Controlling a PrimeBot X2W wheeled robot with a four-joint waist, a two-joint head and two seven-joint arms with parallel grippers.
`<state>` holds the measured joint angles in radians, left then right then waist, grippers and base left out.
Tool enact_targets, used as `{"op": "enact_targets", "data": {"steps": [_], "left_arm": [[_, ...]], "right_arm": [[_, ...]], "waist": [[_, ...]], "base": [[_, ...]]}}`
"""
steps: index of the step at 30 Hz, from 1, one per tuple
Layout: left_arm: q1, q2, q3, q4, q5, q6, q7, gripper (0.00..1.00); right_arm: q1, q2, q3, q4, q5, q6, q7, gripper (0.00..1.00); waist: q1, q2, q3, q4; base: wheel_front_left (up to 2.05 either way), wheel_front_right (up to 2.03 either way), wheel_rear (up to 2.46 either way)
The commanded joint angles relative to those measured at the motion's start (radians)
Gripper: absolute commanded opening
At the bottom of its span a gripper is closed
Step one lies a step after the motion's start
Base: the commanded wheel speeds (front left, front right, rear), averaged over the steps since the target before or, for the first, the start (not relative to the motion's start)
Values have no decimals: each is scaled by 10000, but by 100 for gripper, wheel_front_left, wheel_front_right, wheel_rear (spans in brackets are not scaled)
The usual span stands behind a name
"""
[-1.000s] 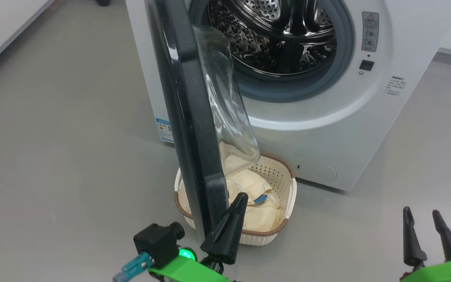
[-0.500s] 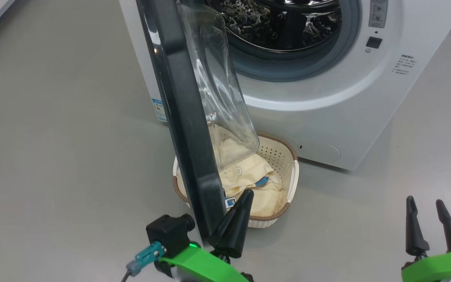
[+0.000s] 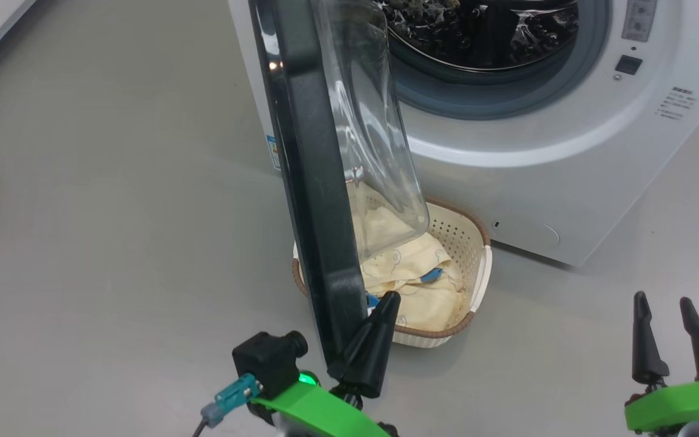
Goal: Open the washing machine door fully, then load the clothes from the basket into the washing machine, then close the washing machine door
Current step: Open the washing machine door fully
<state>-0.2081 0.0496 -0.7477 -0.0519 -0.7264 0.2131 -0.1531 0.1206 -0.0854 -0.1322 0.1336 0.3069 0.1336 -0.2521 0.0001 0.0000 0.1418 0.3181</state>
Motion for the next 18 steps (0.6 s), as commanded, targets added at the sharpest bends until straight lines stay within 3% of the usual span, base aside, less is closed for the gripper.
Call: {"op": "enact_targets", "data": {"steps": [1, 18], "left_arm": [[-438, 7, 338, -269, -87, 91, -131, 0], [-483, 87, 618, 25, -282, 438, -472, 0]], "right_arm": [[-403, -285, 156, -310, 4, -29, -97, 100], [-314, -391, 218, -300, -4, -29, -97, 100]], "waist": [[-1, 0, 6, 87], [-1, 0, -101, 1356]], "base": [[0, 0, 0], [0, 0, 0]]}}
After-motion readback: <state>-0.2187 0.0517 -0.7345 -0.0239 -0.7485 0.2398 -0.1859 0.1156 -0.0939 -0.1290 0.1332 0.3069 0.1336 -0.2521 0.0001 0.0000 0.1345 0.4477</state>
